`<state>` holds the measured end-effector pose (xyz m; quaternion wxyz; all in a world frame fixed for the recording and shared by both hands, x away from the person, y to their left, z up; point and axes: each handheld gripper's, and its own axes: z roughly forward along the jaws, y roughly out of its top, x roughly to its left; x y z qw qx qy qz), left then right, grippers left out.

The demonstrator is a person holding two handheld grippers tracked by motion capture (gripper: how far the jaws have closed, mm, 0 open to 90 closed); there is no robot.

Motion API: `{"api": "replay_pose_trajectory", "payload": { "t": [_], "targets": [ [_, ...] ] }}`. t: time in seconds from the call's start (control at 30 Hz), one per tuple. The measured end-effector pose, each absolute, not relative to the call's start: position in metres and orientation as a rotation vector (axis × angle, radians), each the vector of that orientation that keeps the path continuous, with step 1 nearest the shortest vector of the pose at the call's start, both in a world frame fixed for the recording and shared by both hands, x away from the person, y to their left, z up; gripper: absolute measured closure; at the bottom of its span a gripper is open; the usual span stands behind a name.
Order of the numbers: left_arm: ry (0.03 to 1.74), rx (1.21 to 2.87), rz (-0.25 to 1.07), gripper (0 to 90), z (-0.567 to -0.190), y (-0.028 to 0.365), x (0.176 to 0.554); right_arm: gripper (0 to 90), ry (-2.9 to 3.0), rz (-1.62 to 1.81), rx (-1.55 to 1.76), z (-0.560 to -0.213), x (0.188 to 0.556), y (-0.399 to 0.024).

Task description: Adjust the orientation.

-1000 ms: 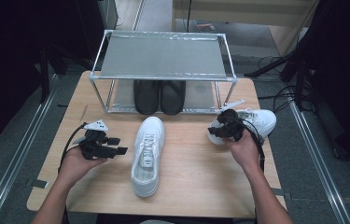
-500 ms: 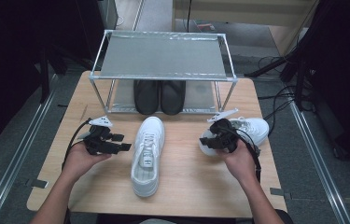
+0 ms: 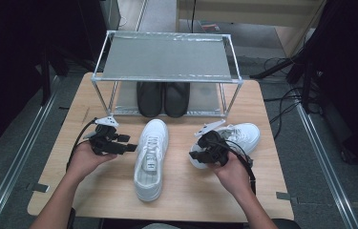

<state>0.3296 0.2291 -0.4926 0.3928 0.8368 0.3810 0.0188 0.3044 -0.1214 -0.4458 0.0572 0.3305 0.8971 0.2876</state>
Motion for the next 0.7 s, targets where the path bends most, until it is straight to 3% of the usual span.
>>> {"api": "replay_pose_trajectory", "payload": {
  "t": [0.7],
  "targets": [
    [0.965,2.148,0.053,41.9,-0.493,0.228,0.330,75.7,2.813,0.945,1.033,-0.471,0.293,-0.089]
  ]
}}
